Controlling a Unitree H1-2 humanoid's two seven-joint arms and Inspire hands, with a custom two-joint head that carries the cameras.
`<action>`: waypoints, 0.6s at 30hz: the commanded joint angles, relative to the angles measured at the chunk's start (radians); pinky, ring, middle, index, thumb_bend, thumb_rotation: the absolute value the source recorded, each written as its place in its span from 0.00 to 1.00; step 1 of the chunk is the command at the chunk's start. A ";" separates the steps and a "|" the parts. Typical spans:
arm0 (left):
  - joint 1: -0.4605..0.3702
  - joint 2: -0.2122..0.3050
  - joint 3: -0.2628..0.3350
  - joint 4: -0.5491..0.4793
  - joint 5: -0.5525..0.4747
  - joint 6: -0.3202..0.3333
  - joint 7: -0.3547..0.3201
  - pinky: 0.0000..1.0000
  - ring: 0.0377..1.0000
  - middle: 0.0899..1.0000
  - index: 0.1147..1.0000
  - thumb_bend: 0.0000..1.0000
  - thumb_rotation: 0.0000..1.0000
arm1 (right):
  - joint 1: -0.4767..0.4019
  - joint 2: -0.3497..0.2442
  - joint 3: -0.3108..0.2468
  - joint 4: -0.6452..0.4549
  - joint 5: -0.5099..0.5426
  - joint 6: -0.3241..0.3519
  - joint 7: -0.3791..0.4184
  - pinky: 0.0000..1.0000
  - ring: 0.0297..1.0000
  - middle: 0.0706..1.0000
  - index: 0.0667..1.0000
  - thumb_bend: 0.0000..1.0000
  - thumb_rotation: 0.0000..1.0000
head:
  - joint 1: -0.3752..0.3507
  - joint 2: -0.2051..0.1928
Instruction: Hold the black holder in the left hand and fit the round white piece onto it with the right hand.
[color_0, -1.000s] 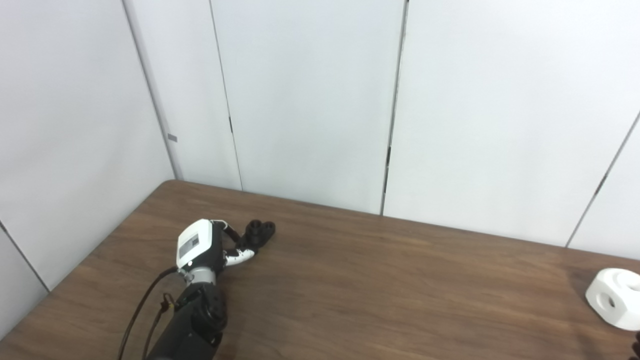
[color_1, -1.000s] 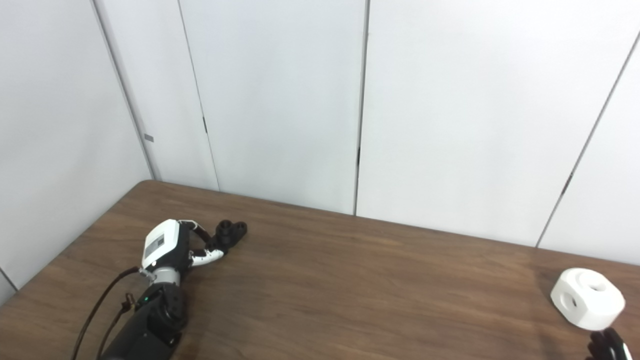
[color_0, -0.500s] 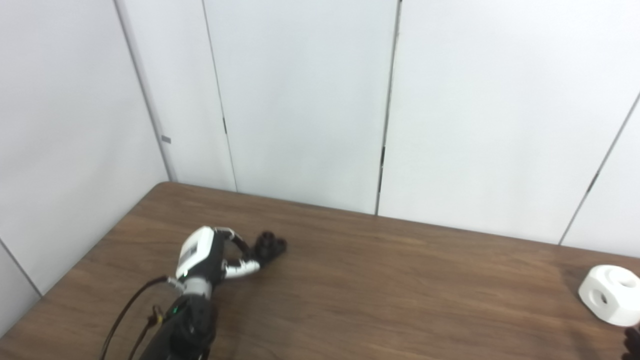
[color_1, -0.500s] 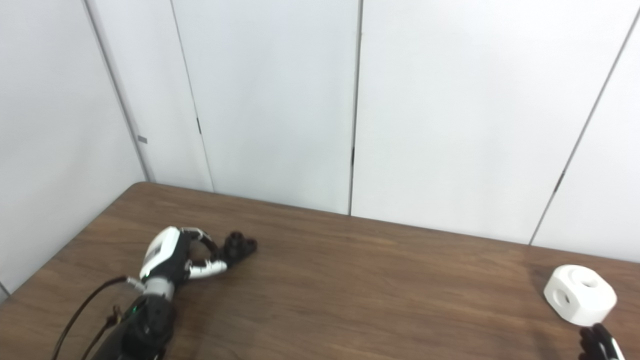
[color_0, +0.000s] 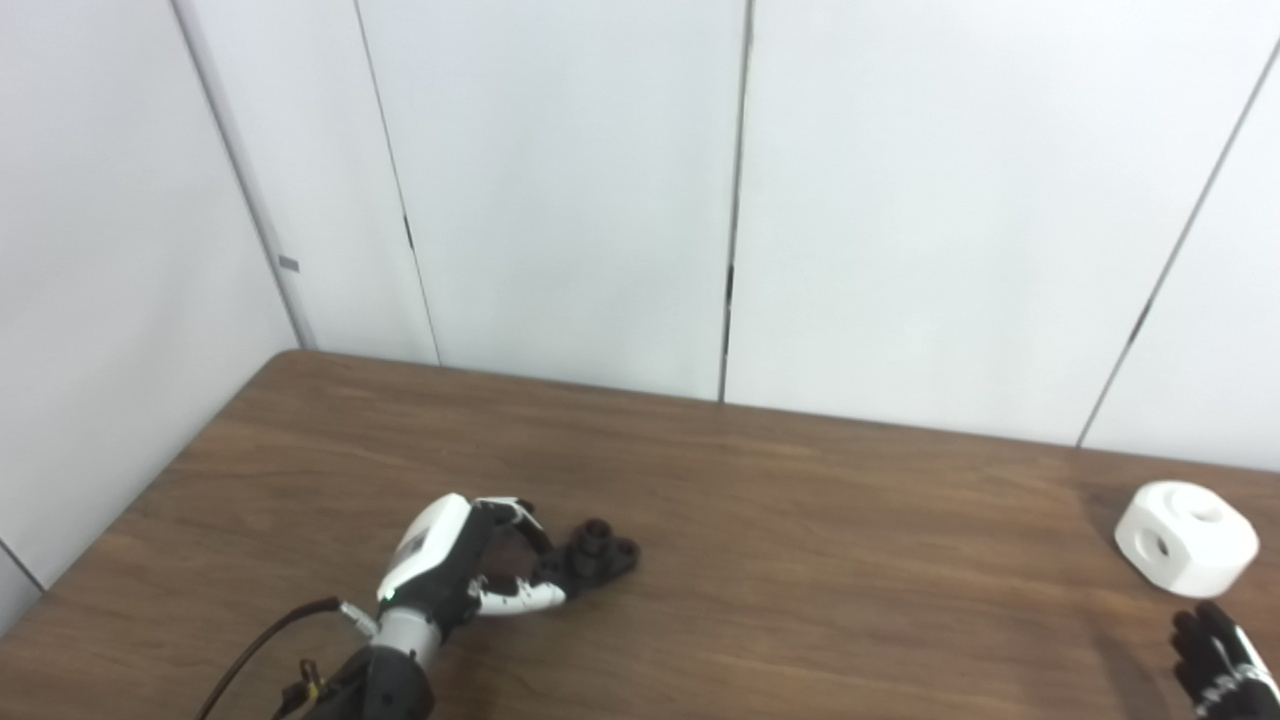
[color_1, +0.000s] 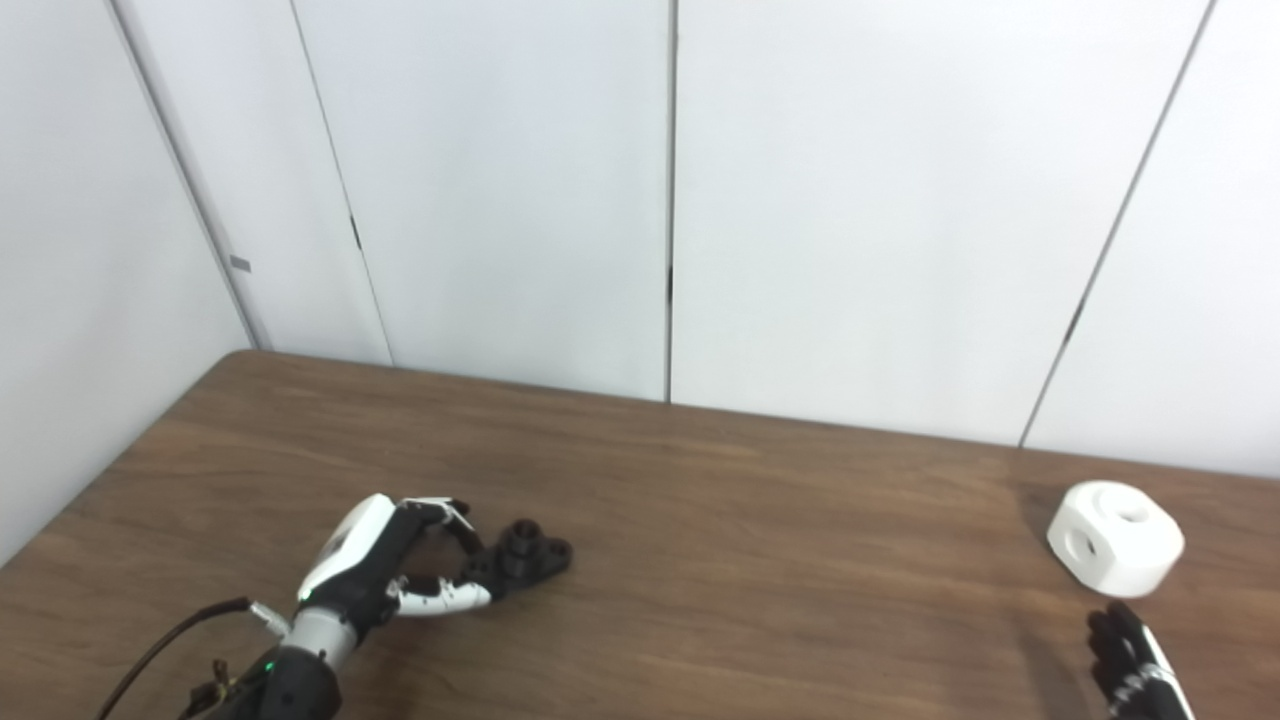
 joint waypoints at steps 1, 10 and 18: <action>0.018 -0.008 -0.029 -0.032 -0.006 -0.001 -0.044 0.84 0.89 0.81 0.42 0.51 0.04 | 0.042 0.037 0.020 0.030 0.005 0.005 -0.005 1.00 0.98 0.95 0.94 0.60 0.83 | -0.009 0.001; 0.088 -0.034 -0.138 -0.113 0.028 -0.020 -0.089 0.86 0.92 0.84 0.42 0.52 0.04 | 0.042 0.053 0.032 0.001 -0.036 0.028 -0.026 1.00 0.97 0.93 0.94 0.59 0.84 | -0.045 0.041; 0.141 -0.057 -0.185 -0.138 0.037 -0.094 -0.085 0.83 0.90 0.83 0.42 0.51 0.04 | 0.038 0.074 0.042 -0.029 -0.071 0.053 -0.046 1.00 0.96 0.93 0.94 0.60 0.86 | -0.106 0.081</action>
